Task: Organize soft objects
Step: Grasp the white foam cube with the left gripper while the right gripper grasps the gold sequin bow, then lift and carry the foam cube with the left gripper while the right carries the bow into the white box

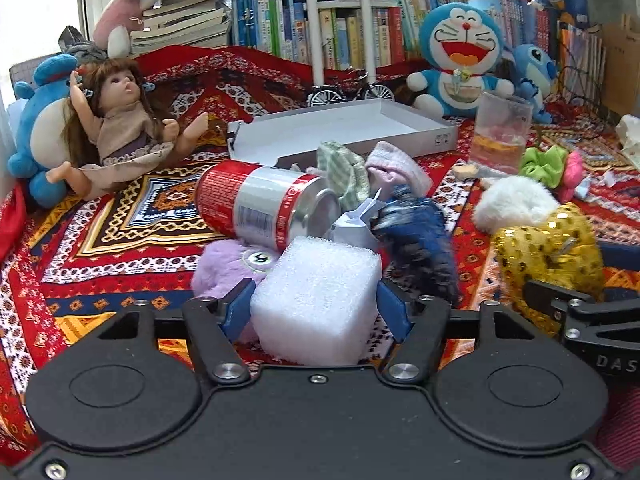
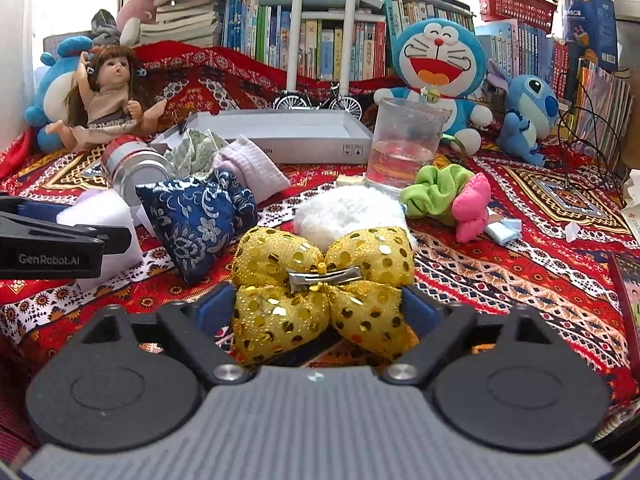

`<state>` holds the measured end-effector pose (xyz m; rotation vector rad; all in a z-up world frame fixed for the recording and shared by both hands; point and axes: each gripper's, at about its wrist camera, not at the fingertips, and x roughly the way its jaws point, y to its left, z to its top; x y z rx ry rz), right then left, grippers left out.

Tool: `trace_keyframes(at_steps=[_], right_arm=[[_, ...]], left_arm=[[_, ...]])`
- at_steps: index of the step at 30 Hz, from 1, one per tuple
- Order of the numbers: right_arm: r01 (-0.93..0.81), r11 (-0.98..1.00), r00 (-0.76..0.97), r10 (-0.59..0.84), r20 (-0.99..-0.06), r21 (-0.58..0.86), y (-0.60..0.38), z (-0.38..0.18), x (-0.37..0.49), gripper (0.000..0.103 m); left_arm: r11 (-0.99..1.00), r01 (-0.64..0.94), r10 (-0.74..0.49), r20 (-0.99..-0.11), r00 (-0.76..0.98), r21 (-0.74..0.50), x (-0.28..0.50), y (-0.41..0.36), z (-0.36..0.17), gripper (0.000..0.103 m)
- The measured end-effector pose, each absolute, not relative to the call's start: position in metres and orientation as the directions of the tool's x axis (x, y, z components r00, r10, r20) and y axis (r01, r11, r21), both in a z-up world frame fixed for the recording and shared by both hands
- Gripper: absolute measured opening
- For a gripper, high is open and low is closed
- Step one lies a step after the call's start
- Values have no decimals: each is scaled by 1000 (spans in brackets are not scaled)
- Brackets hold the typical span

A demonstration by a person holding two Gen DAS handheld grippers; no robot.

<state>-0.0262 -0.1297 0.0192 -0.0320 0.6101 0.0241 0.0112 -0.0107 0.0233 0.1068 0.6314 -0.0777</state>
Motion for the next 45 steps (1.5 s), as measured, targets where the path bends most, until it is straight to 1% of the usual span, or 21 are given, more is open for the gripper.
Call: trace_keyframes(at_steps=[2, 7, 8, 9, 10, 14, 16, 17, 18, 20, 21, 22, 24, 26, 32, 37, 41, 45], right_arm=[[-29, 1000, 824, 22, -567, -4, -131, 21, -28, 74], [-7, 998, 832, 36, -554, 55, -138, 28, -30, 61], [2, 998, 833, 33, -553, 61, -139, 30, -30, 55], [19, 998, 833, 16, -553, 57, -140, 31, -30, 35], [43, 998, 831, -8, -556, 50, -142, 31, -29, 30], [72, 993, 812, -5, -583, 92, -154, 28, -26, 27], [68, 994, 807, -3, -590, 89, -155, 26, -27, 30], [66, 994, 807, -4, -590, 84, -155, 25, -27, 35], [70, 994, 806, -8, -592, 82, -155, 23, -28, 43], [70, 994, 796, -3, -606, 86, -155, 20, -25, 53], [72, 993, 793, -2, -610, 90, -156, 19, -25, 53], [71, 993, 791, 2, -612, 96, -156, 19, -25, 42], [70, 992, 794, 9, -608, 106, -156, 22, -26, 27], [61, 992, 798, 16, -602, 108, -155, 26, -28, 23], [33, 985, 819, 69, -570, 167, -157, 43, -28, 20], [-14, 991, 862, 79, -500, 132, -152, 70, -25, 20], [-44, 991, 884, 98, -458, 129, -154, 92, 7, 20], [-56, 992, 890, 102, -445, 115, -150, 104, 58, 20]], left_arm=[[991, 116, -59, -590, 805, 60, 9, -11, 26, 63], [988, 137, -77, -557, 827, 67, 2, -15, 38, 63], [988, 140, -81, -551, 831, 66, 1, -16, 41, 63], [988, 142, -84, -544, 835, 64, 0, -16, 44, 63], [988, 143, -88, -539, 837, 61, -1, -16, 46, 63], [987, 147, -95, -533, 841, 56, -3, -16, 51, 63], [987, 148, -96, -538, 838, 54, -3, -16, 51, 63], [988, 148, -97, -542, 835, 51, -3, -15, 51, 63], [988, 149, -99, -545, 832, 47, -3, -14, 50, 63], [988, 151, -106, -549, 829, 38, -3, -13, 50, 63], [988, 151, -108, -550, 828, 34, -3, -13, 50, 63], [988, 151, -109, -549, 829, 32, -3, -12, 50, 63], [988, 150, -109, -543, 833, 31, -4, -11, 52, 63], [989, 148, -108, -535, 838, 31, -4, -10, 55, 63], [988, 151, -124, -509, 852, 12, 4, -4, 71, 63], [991, 134, -129, -469, 874, -22, 26, 11, 93, 63], [992, 111, -125, -440, 889, -59, 60, 24, 115, 63], [988, 111, -148, -445, 883, -109, 108, 33, 130, 63]])
